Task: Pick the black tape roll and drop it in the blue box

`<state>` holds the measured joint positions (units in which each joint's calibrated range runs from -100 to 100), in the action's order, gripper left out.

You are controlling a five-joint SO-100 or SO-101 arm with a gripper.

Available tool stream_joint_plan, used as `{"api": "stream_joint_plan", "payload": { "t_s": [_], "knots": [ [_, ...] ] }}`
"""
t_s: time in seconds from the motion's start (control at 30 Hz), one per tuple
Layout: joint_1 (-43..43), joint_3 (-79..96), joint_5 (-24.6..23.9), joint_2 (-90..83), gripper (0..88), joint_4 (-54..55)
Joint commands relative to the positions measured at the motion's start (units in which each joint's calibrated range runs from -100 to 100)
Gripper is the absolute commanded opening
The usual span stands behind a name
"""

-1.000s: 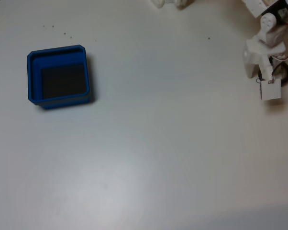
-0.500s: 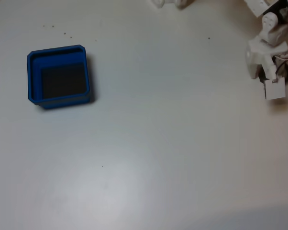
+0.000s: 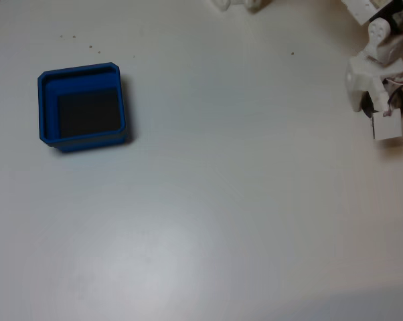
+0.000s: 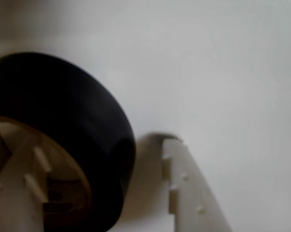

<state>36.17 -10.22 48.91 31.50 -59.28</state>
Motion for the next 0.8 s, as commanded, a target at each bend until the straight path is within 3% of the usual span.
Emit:
{"api": "stream_joint_plan", "payload": {
  "t_s": [0.0, 0.77],
  "knots": [
    [0.1, -1.8, 0.2, 0.1, 0.0, 0.9],
    [-0.6, -1.9, 0.5, -4.2, 1.2, -0.2]
  ]
}}
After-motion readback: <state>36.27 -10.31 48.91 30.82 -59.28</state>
